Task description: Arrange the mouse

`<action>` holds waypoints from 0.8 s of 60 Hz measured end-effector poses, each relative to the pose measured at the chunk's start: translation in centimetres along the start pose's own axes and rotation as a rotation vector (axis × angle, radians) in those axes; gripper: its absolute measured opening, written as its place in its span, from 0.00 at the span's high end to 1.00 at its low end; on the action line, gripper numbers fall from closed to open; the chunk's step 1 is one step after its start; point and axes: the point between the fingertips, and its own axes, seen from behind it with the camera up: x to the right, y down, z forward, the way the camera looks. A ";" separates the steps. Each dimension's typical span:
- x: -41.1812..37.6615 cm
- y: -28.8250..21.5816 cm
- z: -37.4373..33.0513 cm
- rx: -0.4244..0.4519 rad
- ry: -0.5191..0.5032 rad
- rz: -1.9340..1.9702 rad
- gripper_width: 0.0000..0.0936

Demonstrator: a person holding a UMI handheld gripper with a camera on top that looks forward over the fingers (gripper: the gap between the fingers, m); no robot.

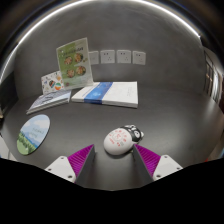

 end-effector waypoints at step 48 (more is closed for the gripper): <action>-7.3 -12.4 -4.1 0.243 0.098 0.056 0.55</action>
